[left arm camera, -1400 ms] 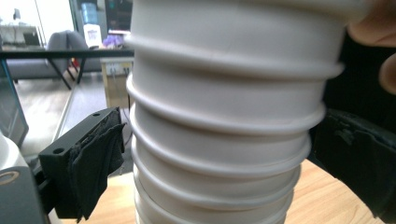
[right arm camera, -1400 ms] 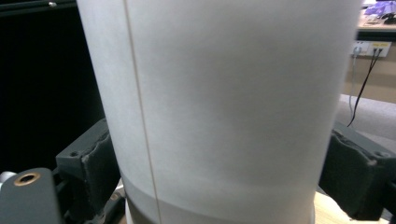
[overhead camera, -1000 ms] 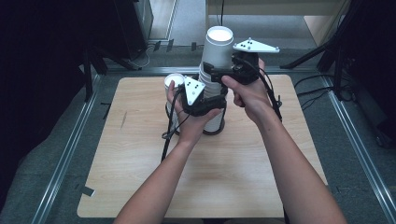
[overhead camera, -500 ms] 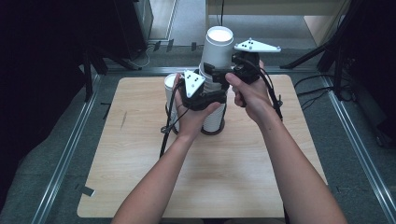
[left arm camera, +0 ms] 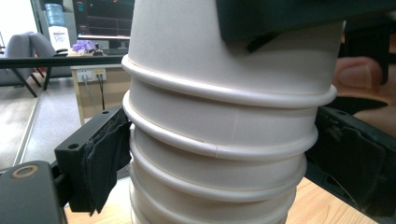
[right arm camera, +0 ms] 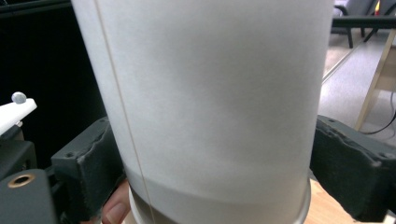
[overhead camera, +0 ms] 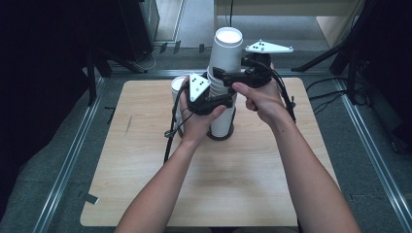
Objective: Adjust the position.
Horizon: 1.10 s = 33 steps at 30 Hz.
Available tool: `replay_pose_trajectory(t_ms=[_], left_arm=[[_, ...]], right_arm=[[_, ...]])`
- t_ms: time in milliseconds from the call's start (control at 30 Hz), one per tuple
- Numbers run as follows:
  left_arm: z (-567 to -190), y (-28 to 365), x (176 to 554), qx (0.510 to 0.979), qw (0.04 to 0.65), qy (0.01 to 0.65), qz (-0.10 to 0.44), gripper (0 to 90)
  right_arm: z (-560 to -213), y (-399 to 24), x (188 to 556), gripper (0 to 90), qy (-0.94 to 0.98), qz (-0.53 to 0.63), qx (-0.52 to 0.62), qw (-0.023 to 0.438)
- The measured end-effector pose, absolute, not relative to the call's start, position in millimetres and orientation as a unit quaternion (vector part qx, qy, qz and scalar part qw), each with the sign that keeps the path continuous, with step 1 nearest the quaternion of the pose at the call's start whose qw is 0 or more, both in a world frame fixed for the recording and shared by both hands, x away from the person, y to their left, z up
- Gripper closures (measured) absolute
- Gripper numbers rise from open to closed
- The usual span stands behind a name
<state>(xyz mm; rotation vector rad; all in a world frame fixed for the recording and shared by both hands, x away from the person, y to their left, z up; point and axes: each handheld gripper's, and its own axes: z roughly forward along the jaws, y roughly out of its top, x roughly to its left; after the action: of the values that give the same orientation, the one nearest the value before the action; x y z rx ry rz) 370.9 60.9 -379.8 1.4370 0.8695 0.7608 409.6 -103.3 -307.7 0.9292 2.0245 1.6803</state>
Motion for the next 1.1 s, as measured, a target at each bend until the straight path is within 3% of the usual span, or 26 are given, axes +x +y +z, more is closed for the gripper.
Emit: replay_pose_trajectory(t_ms=[133,400,1100], left_arm=[[-380.1,62.1,370.8,0.623,0.604,0.372,0.328,8.1],[-380.8,62.6,370.8,0.624,0.607,0.370,0.326,8.4],[-383.2,65.0,370.0,0.627,0.609,0.361,0.326,9.9]], right_arm=[[-304.9,-101.5,404.9,12.9,0.712,0.594,0.310,0.211],[-303.1,-101.3,401.2,14.5,0.702,0.603,0.301,0.230],[-291.9,-102.8,399.5,17.6,0.684,0.622,0.298,0.237]])
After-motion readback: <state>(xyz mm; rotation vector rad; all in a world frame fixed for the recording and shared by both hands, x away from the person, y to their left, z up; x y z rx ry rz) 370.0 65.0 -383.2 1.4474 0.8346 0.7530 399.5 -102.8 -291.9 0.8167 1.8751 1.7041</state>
